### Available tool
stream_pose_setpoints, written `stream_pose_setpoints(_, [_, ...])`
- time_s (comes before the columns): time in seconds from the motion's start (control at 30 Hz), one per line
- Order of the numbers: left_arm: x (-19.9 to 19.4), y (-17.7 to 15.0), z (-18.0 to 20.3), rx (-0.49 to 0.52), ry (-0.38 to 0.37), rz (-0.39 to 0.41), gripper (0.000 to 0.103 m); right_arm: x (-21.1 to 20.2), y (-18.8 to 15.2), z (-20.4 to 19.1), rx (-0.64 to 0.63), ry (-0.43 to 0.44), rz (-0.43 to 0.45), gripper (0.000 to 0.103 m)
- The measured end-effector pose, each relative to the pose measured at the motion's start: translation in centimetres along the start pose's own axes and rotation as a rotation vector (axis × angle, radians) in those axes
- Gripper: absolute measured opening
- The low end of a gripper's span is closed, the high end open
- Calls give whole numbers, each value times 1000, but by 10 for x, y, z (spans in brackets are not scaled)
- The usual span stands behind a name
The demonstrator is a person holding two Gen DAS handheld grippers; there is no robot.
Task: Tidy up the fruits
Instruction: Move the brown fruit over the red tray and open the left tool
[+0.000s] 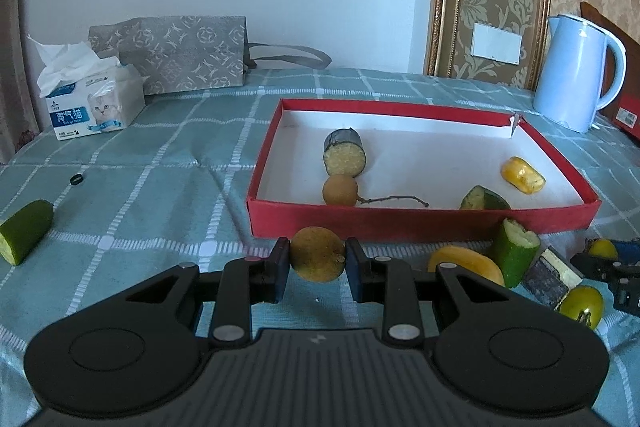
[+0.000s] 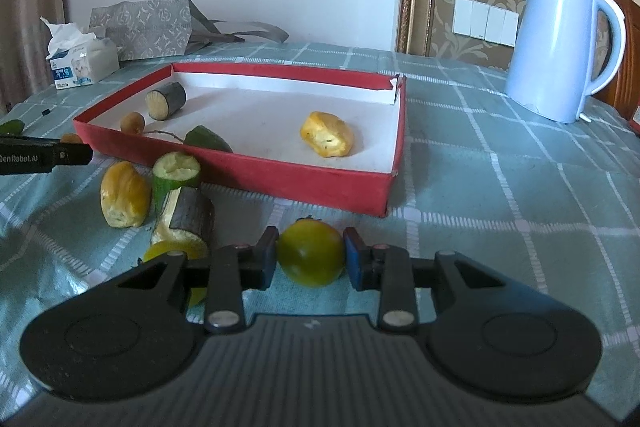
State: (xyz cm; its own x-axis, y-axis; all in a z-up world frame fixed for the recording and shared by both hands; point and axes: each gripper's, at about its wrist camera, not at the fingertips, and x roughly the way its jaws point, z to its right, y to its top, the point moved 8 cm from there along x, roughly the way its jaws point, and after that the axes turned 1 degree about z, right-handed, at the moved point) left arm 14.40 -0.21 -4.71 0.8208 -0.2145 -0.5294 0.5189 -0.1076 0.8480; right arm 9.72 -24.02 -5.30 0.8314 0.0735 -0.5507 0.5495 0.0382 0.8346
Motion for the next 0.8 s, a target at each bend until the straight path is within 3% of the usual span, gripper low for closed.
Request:
stream_pose_setpoints(0.5, [0, 8, 2, 5, 11, 14, 29, 0, 0, 0, -4, -1, 0, 32])
stream_pose_setpoints(0.8, [14, 39, 27, 58, -18, 33, 29, 0, -1, 0, -4, 0, -1, 32])
